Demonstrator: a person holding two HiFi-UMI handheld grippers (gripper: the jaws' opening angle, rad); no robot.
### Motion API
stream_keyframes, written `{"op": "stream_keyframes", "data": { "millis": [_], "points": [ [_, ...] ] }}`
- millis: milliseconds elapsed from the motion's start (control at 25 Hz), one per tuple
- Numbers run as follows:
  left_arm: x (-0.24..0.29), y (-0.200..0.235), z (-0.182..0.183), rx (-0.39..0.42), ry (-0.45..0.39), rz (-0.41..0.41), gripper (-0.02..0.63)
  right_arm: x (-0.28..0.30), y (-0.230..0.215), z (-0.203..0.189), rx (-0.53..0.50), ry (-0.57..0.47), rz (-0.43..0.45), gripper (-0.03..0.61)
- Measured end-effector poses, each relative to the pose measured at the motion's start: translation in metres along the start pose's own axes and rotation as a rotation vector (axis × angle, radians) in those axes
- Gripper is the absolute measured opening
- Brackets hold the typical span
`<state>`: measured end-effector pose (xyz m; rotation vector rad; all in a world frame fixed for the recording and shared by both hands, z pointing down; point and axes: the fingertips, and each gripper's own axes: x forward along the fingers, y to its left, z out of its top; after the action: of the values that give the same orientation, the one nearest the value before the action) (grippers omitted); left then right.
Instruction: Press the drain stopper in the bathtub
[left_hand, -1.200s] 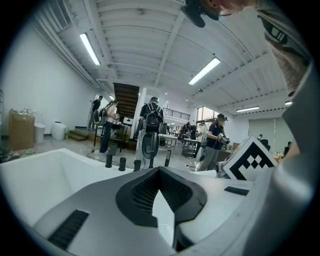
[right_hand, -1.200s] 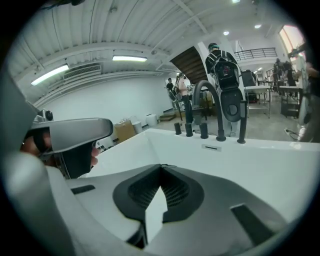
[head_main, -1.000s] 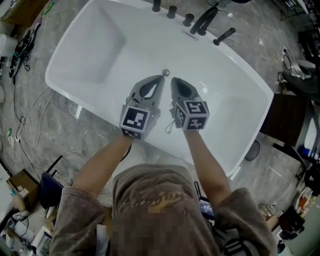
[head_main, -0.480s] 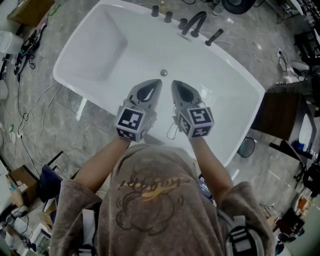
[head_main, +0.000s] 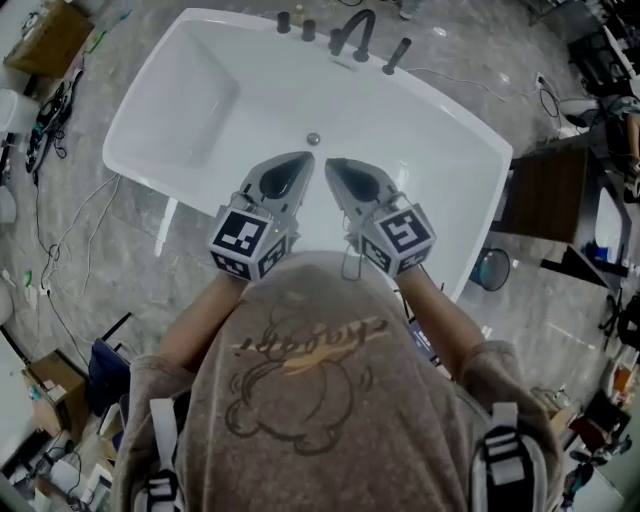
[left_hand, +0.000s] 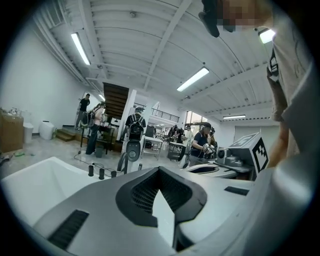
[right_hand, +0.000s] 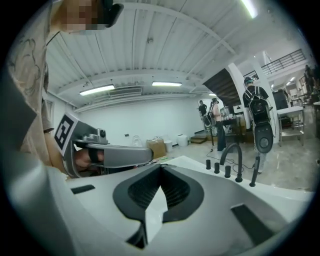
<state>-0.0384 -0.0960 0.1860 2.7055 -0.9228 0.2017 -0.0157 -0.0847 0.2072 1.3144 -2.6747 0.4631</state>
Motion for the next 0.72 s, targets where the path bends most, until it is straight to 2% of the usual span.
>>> {"op": "stream_keyframes", "data": {
  "millis": [80, 200, 400, 720],
  "points": [
    [-0.005, -0.01, 0.004, 0.001, -0.001, -0.019, 0.002, -0.012, 0.007, 0.008, -0.001, -0.022, 0.034, 0.005],
    [-0.011, -0.027, 0.008, 0.043, 0.0, -0.049, 0.002, -0.03, 0.013, 0.02, 0.002, -0.065, 0.066, 0.005],
    [-0.023, -0.046, 0.016, 0.089, 0.001, -0.105, 0.002, -0.05, 0.022, 0.036, -0.019, -0.122, 0.092, 0.005],
    [-0.03, -0.057, 0.02, 0.125, -0.043, -0.118, 0.002, -0.062, 0.033, 0.035, -0.051, -0.152, 0.139, 0.005]
  ]
}}
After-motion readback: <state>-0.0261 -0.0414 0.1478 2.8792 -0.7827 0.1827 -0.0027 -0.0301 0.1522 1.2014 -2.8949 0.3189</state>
